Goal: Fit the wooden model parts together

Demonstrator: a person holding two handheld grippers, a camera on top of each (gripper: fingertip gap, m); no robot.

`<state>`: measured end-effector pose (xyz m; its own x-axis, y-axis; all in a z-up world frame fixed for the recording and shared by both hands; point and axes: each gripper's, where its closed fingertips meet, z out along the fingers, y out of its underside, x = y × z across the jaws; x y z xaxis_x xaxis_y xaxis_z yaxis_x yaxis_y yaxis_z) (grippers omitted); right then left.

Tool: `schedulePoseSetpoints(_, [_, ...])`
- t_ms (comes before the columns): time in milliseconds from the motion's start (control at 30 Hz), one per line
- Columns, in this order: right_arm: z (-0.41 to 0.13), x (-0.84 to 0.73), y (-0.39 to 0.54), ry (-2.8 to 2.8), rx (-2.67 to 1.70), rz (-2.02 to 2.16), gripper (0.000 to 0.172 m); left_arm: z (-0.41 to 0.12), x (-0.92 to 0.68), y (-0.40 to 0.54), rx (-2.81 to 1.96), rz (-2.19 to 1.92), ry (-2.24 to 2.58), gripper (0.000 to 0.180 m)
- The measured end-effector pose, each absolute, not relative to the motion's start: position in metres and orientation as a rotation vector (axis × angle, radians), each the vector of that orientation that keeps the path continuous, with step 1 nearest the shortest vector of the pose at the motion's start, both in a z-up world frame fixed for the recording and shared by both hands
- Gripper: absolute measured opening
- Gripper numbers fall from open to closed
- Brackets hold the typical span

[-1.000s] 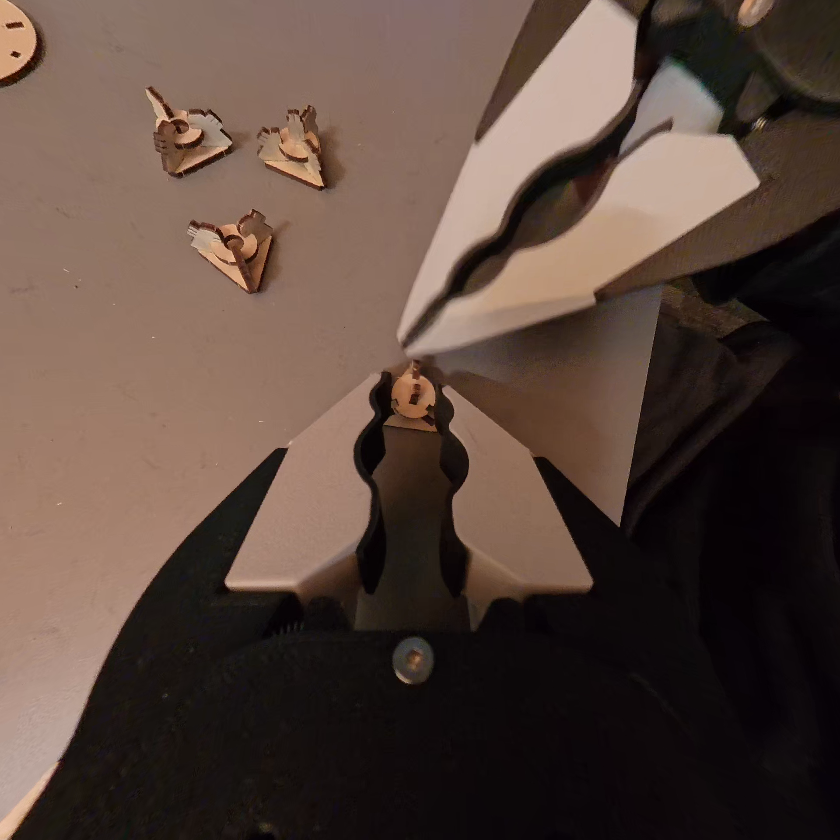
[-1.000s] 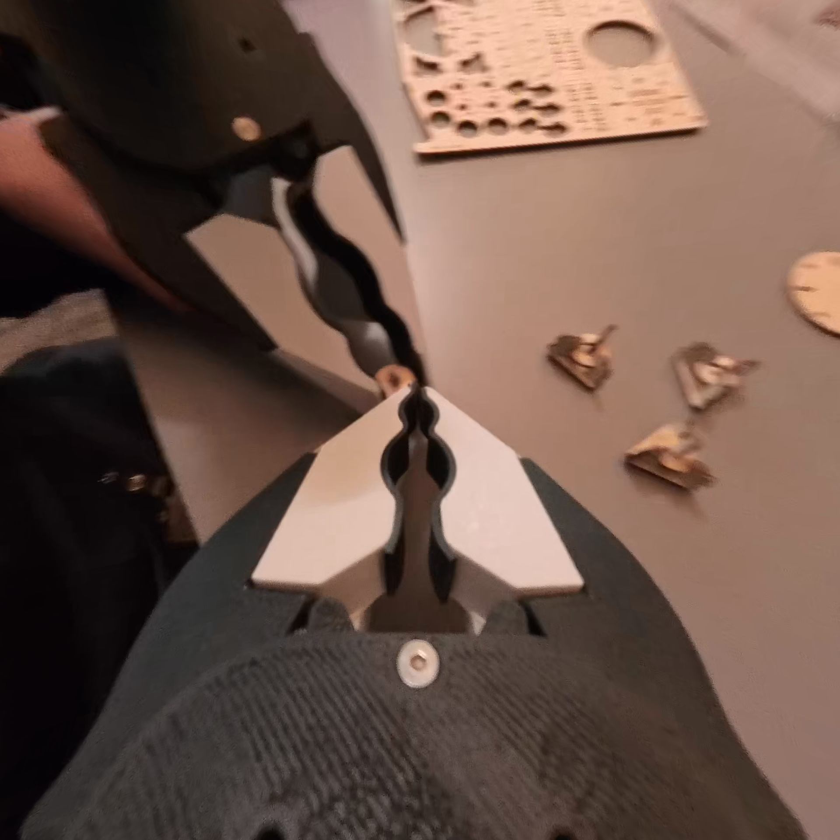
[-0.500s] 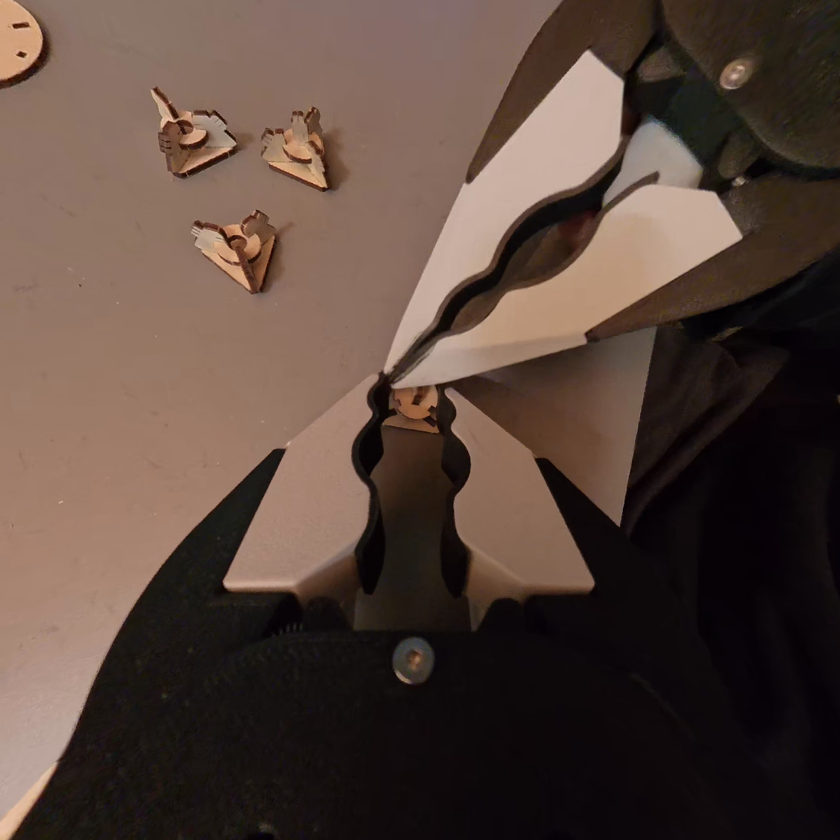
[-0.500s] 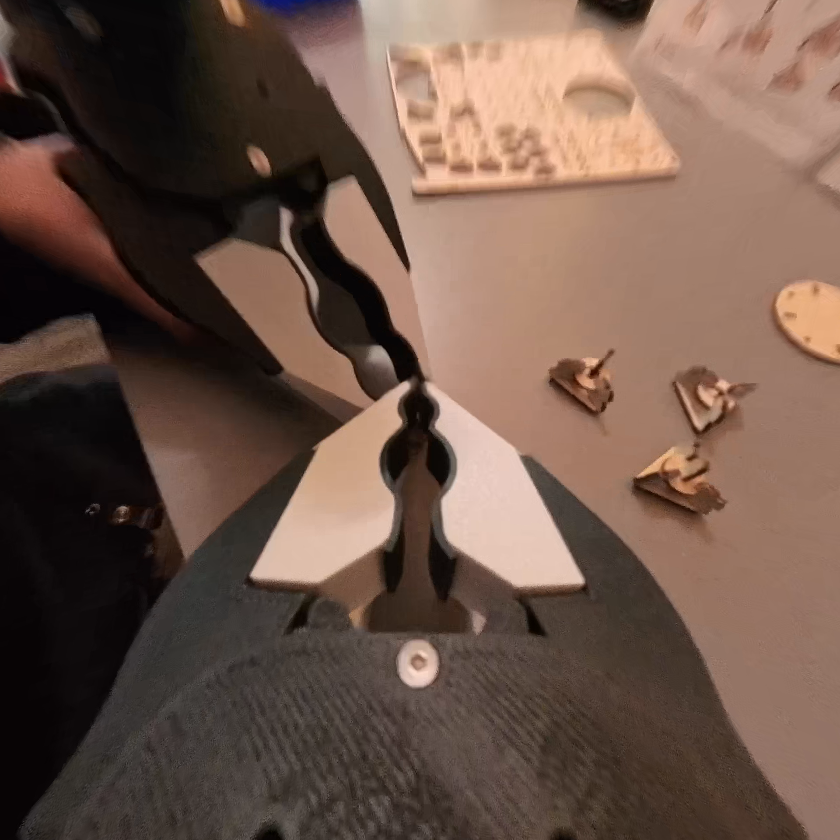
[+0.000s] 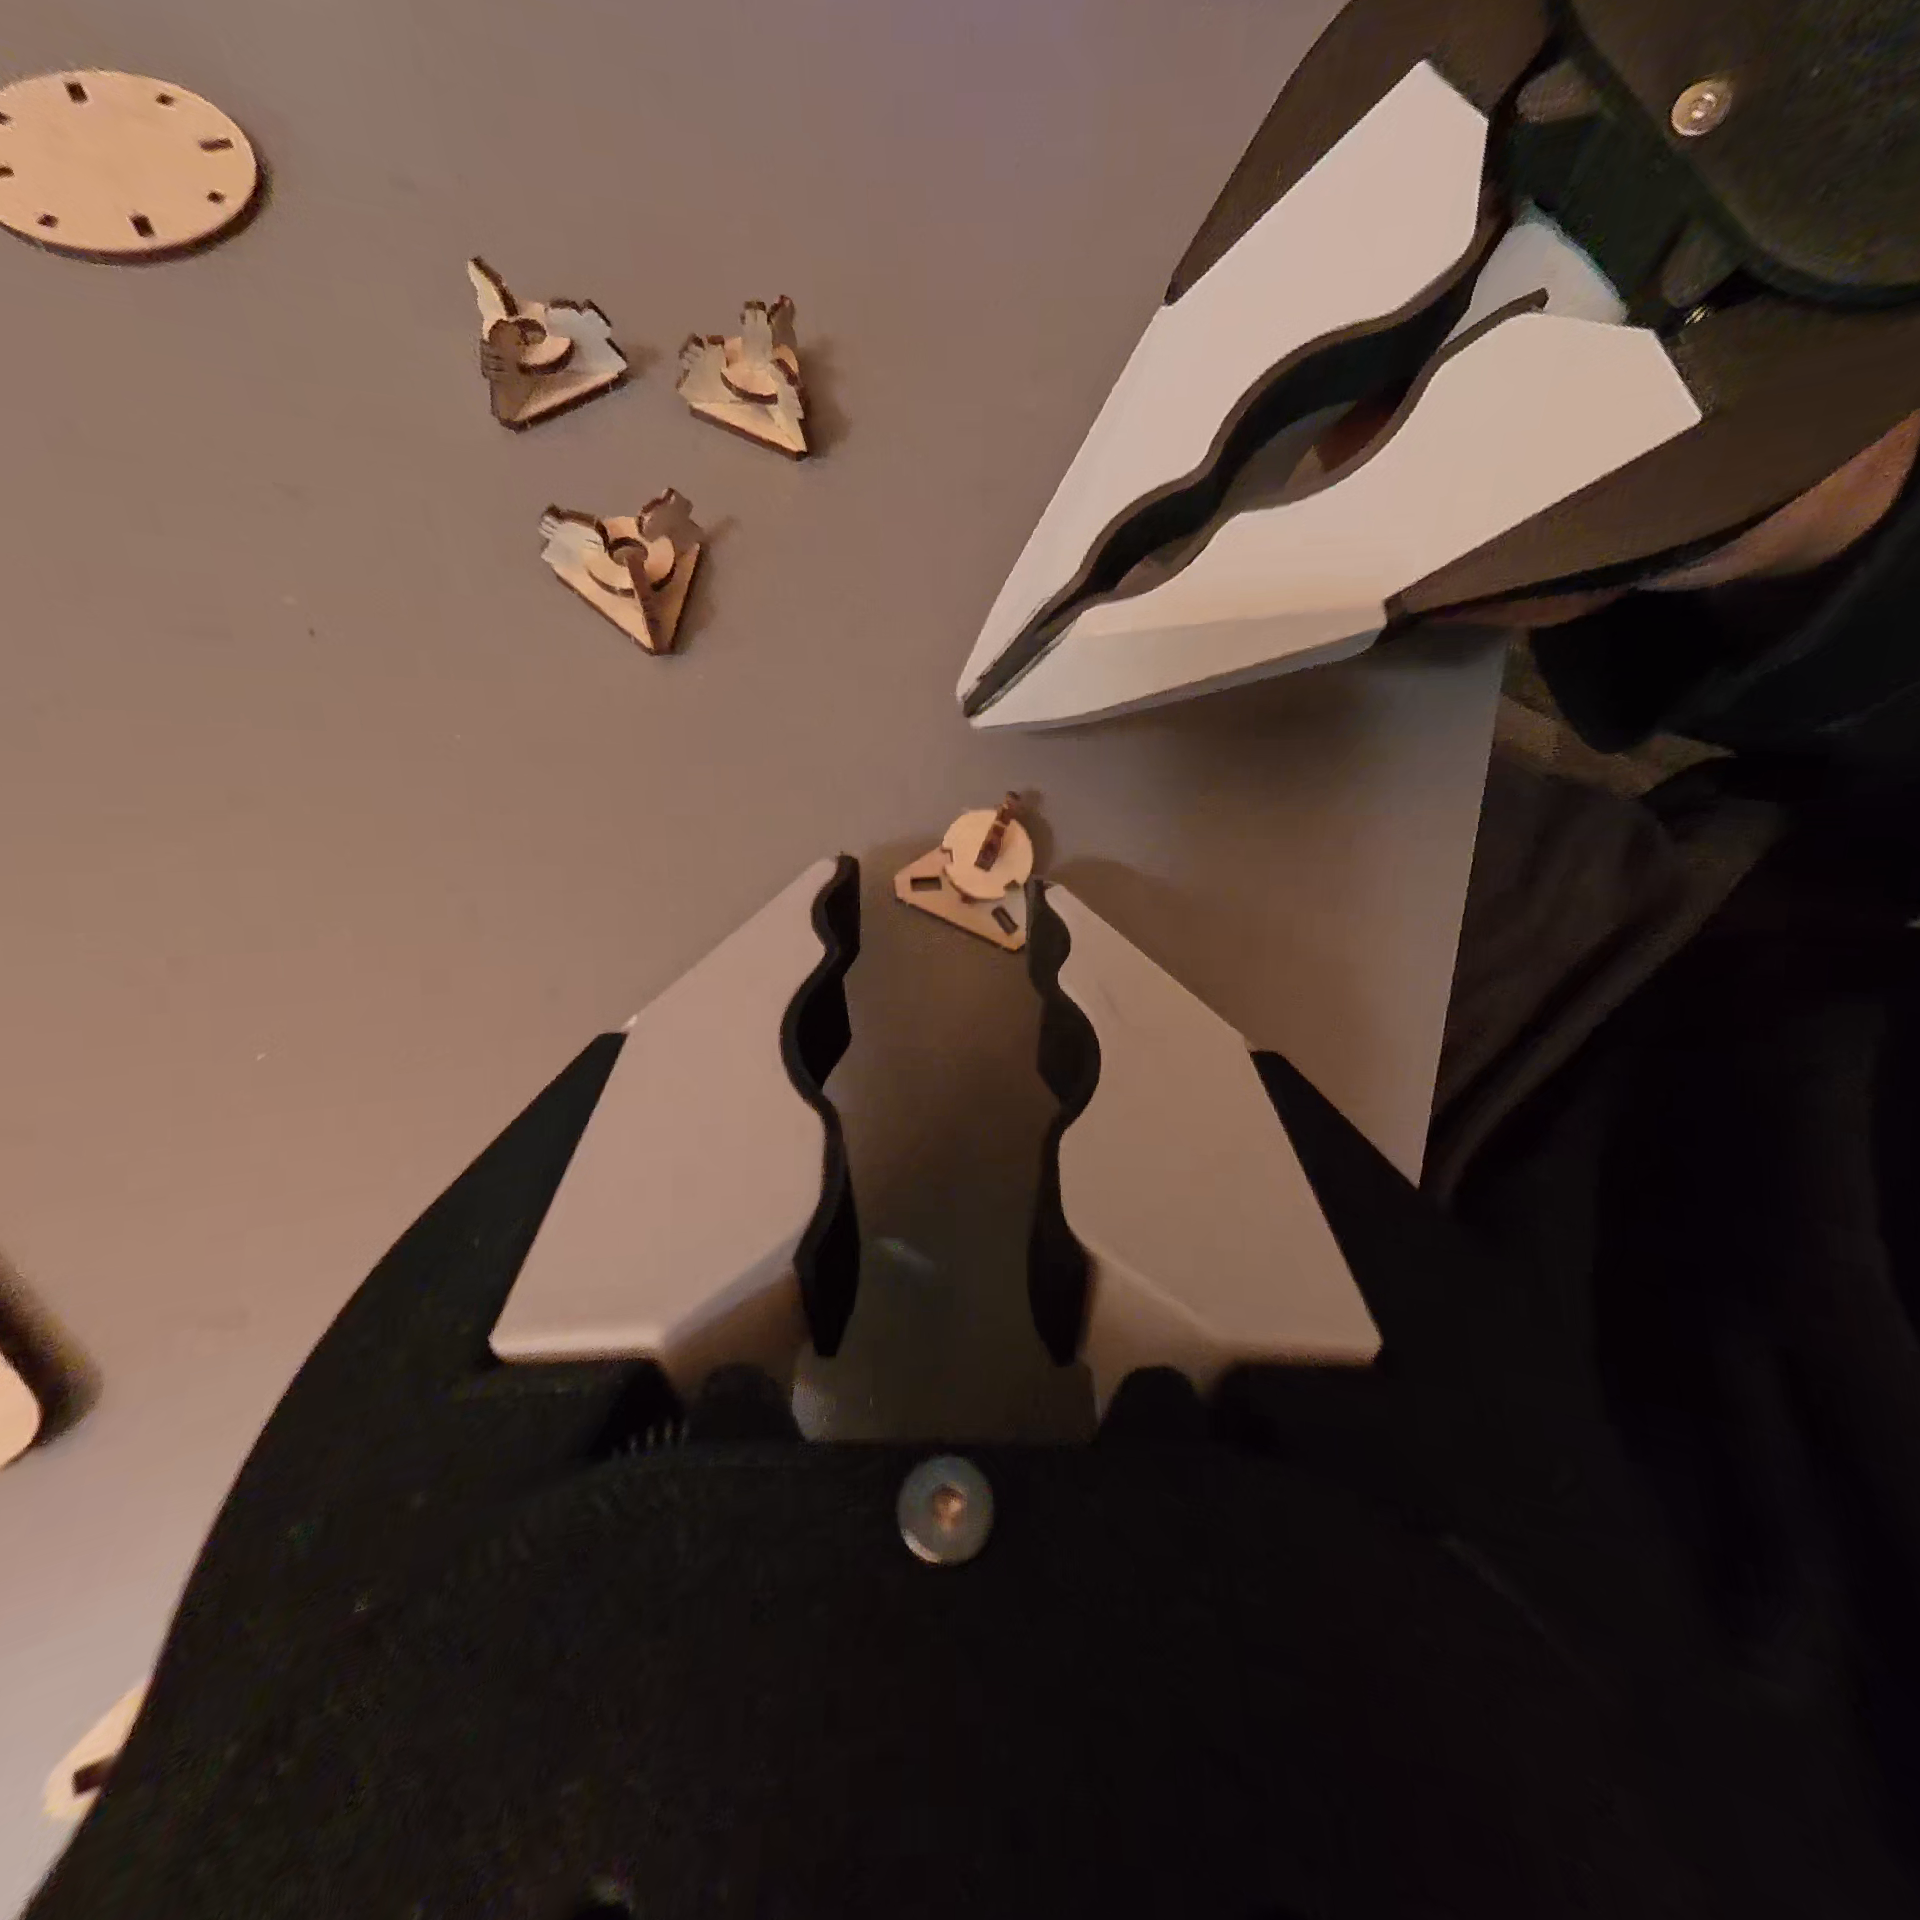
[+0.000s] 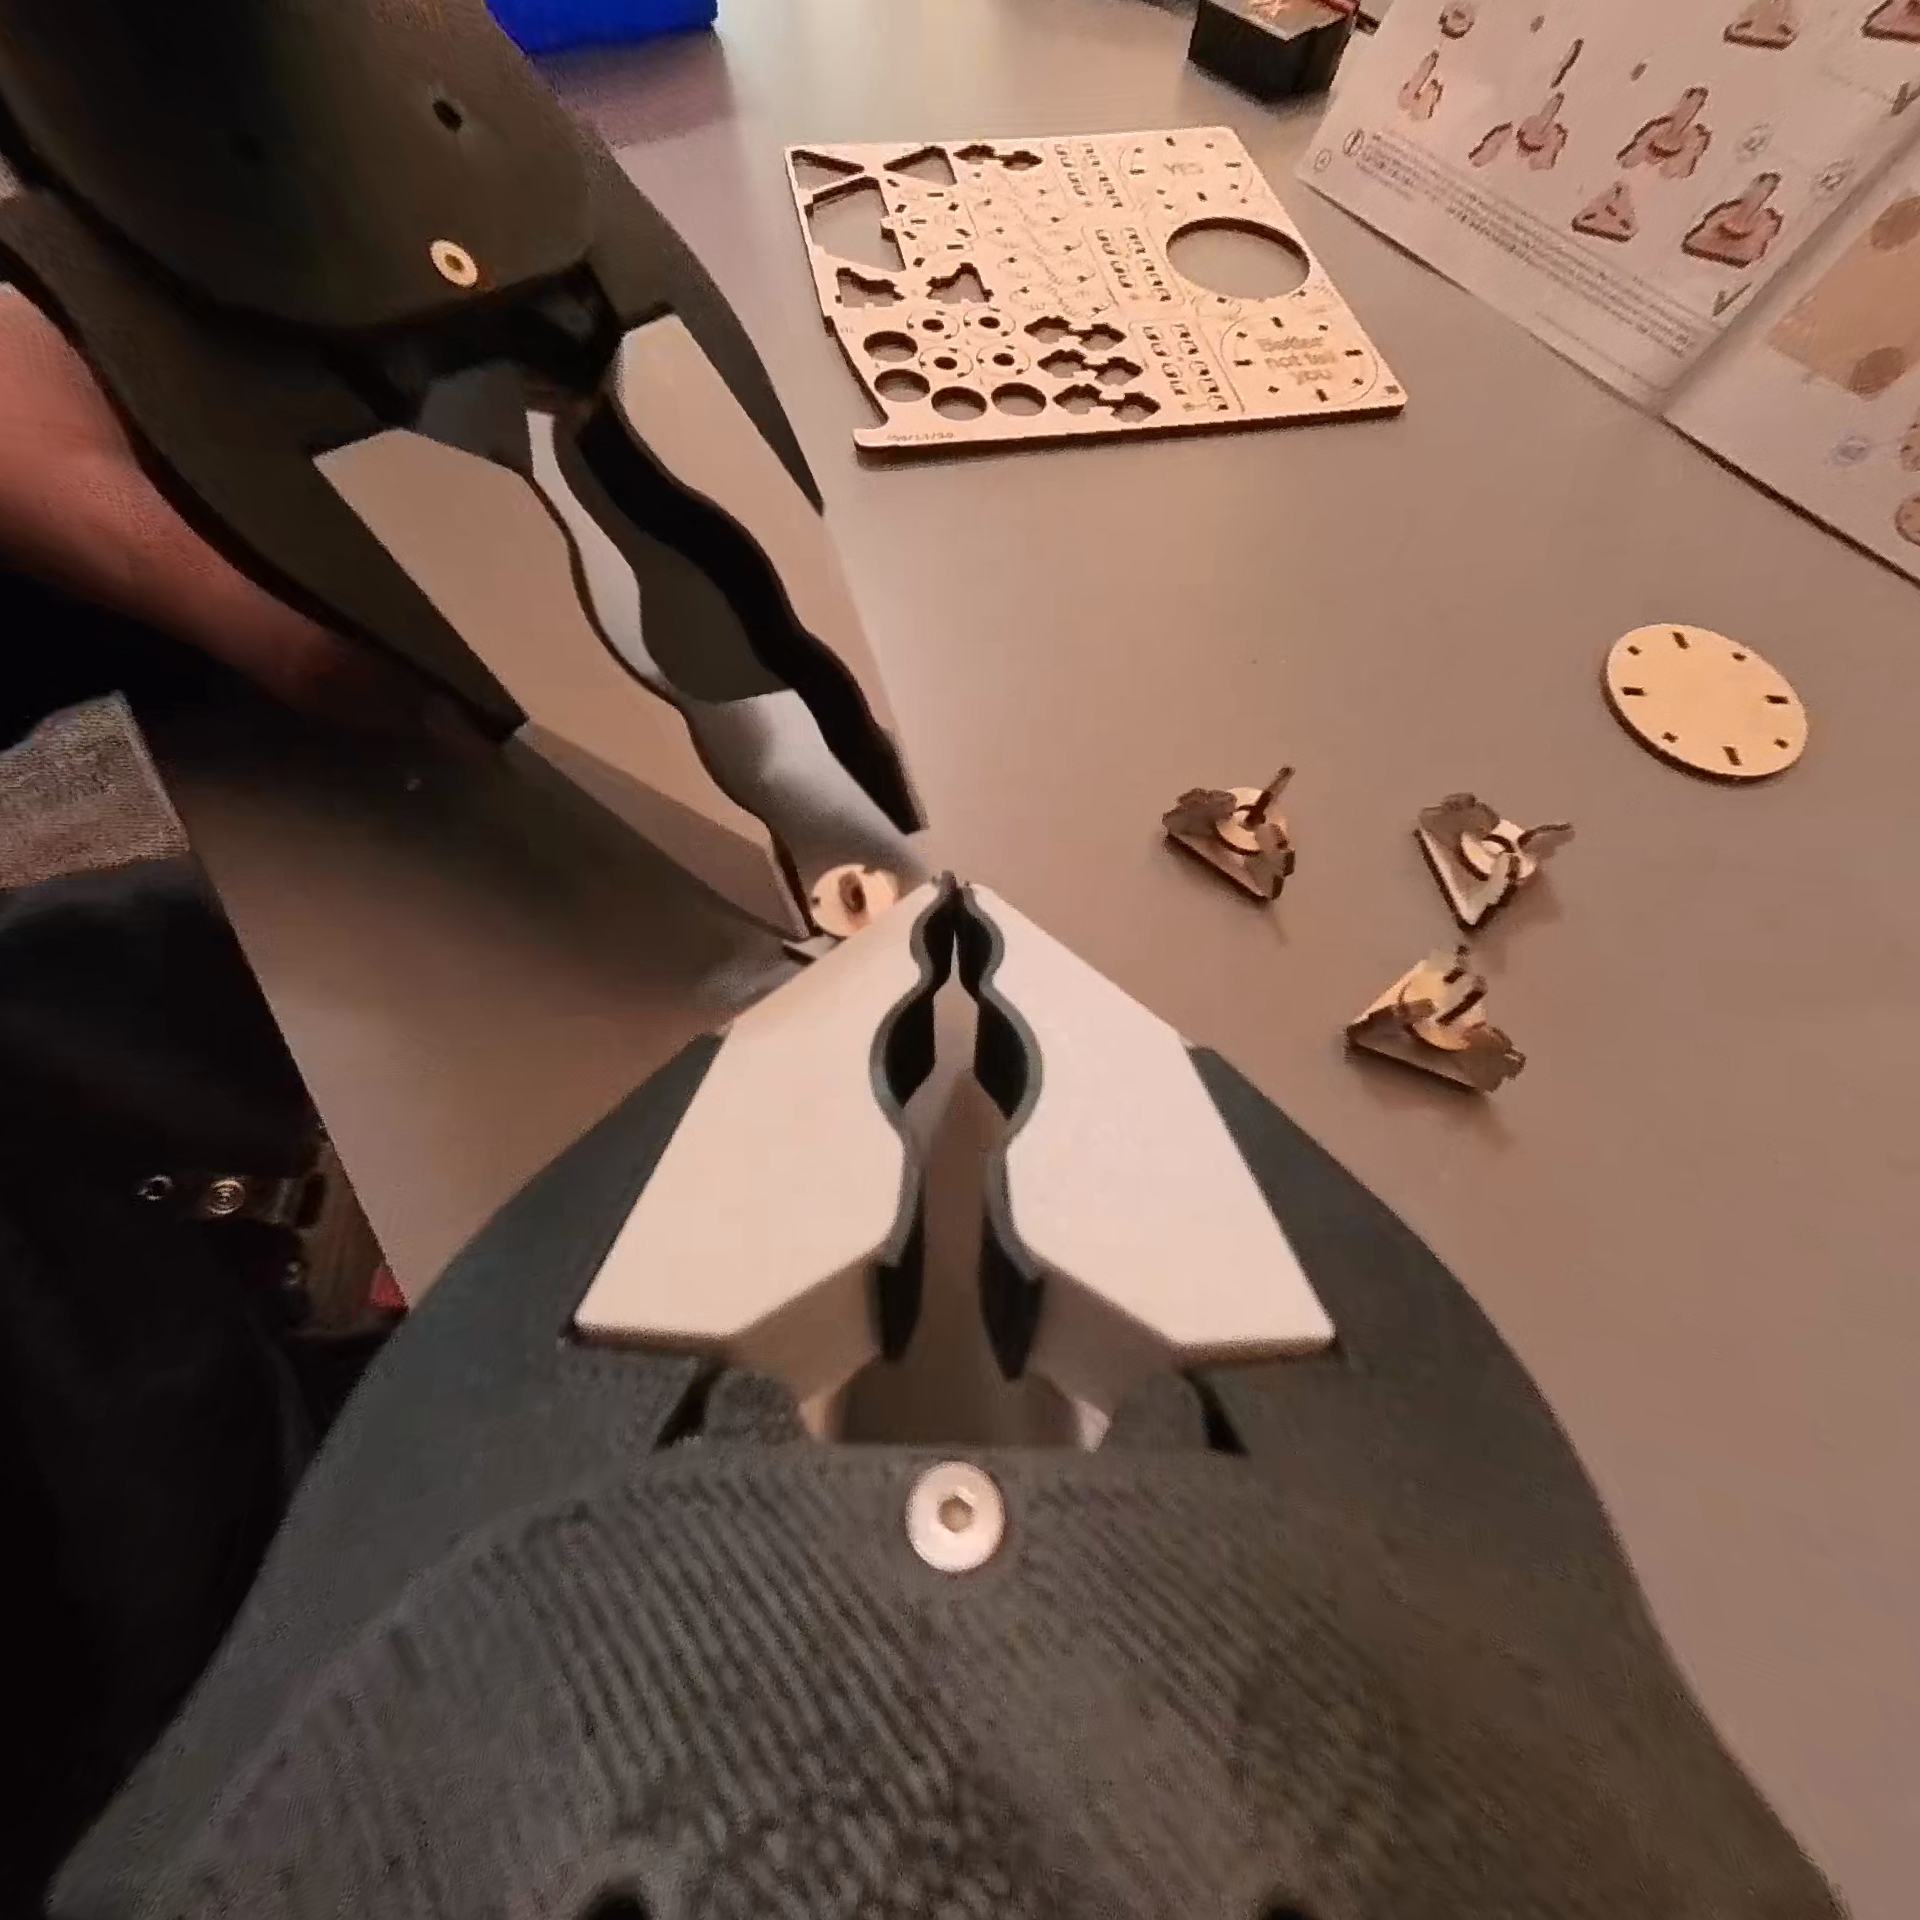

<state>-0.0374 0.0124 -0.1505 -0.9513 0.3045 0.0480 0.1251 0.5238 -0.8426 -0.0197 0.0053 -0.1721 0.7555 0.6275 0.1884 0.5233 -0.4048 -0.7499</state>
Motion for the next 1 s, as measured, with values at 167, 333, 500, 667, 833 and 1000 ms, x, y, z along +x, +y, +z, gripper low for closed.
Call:
schedulePoseSetpoints(167, [-0.141, -0.038, 0.007, -2.555, -0.355, 1.468, 0.000, -0.171, -0.016, 0.005, -2.063, 0.088, -0.867, 0.029])
schedulePoseSetpoints(333, [-0.148, -0.031, 0.000, -2.613, -0.312, 1.467, 0.000, -0.181, -0.015, 0.007, -2.145, 0.109, -0.862, 0.028])
schedulePoseSetpoints(500, [-0.148, -0.035, 0.003, -2.629, -0.336, 1.435, 0.000, -0.181, -0.016, 0.007, -2.151, 0.127, -0.868, 0.026])
schedulePoseSetpoints(667, [-0.150, -0.032, 0.000, -2.674, -0.365, 1.470, 0.000, -0.181, -0.016, 0.007, -2.152, 0.131, -0.867, 0.026])
schedulePoseSetpoints(833, [-0.152, -0.042, 0.004, -2.627, -0.349, 1.380, 0.000, -0.181, -0.016, 0.007, -2.147, 0.119, -0.872, 0.025])
schedulePoseSetpoints(1000, [-0.136, -0.038, 0.005, -2.630, -0.366, 1.467, 0.000, -0.181, -0.016, 0.007, -2.137, 0.097, -0.879, 0.025])
